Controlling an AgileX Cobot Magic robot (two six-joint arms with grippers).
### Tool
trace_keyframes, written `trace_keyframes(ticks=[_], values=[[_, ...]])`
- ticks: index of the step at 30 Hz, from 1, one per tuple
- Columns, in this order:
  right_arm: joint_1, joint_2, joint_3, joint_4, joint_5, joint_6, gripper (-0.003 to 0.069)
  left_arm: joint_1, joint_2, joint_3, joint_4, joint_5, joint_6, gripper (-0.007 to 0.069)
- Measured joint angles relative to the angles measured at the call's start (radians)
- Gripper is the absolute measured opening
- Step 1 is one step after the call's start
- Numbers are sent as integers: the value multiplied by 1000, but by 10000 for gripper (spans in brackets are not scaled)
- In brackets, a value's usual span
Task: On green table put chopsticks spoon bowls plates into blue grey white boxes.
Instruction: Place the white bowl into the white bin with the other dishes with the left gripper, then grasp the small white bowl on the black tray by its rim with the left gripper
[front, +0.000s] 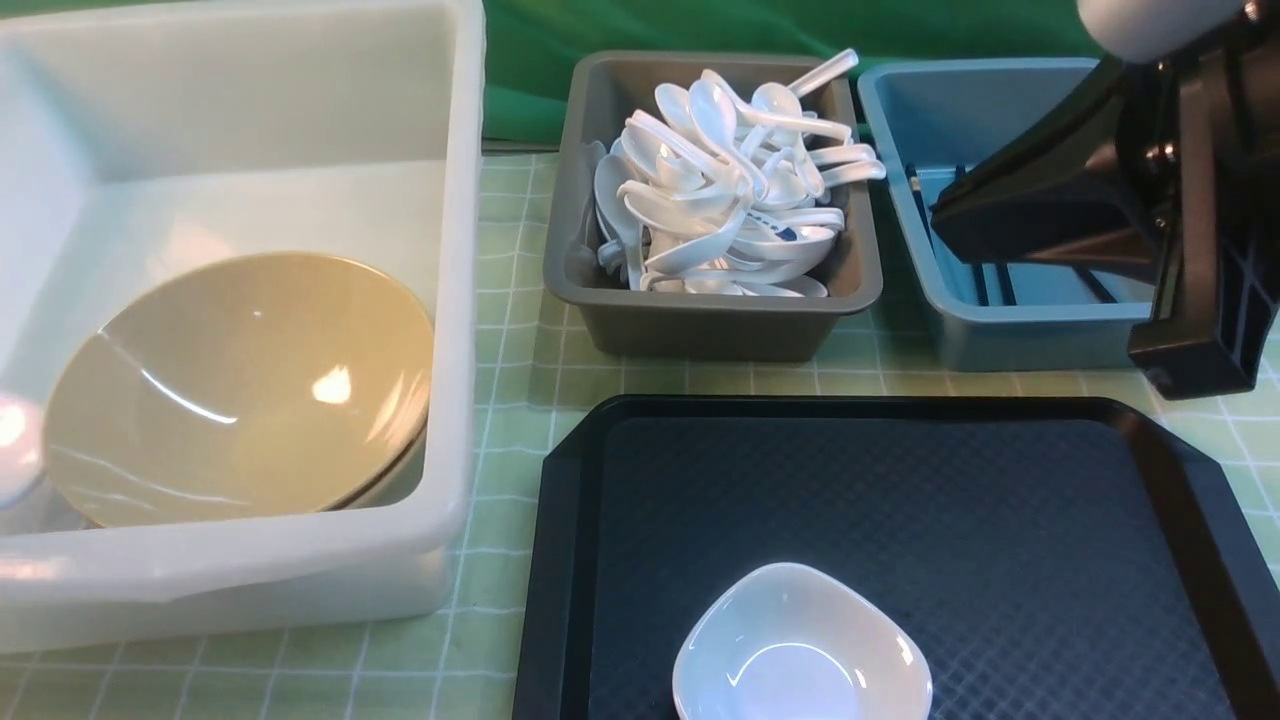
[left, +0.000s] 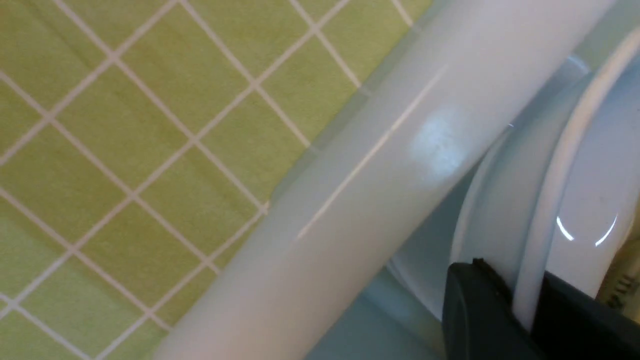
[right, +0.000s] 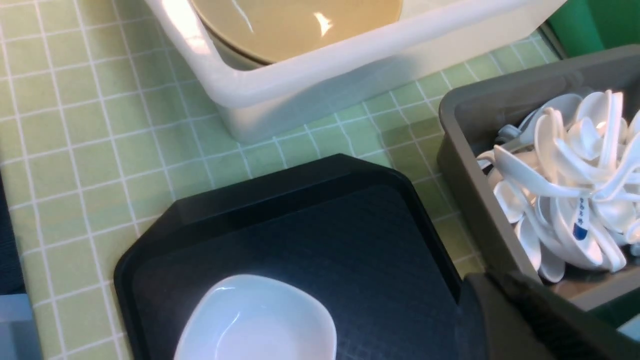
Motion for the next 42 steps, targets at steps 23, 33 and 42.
trace_keyframes(ticks=[23,33,42], values=[[0,0,0,-1,51,2,26,-25,-7,-2,75,21,-172,235],[0,-2,0,-22,57,26,28,-87,-156,-174,-74,96,-58,439],[0,-93,1,-97,66,162,38,-767,-172,-167,-431,104,402,451]])
